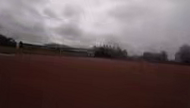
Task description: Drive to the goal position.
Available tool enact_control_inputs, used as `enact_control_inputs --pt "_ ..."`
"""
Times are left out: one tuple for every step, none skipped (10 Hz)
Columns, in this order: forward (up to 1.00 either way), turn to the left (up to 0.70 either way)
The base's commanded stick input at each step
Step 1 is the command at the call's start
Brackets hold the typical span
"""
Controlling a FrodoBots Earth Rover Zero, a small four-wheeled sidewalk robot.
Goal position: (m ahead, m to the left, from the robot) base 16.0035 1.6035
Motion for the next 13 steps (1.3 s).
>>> enact_control_inputs --pt "0.85 0.00" --pt "0.85 0.00" --pt "0.85 0.00" --pt "0.85 0.00" --pt "0.85 0.00" --pt "0.85 0.00" --pt "0.85 0.00" --pt "0.85 0.00" --pt "0.85 0.00" --pt "0.85 0.00" --pt "0.85 0.00" --pt "0.85 0.00" --pt "0.85 0.00"
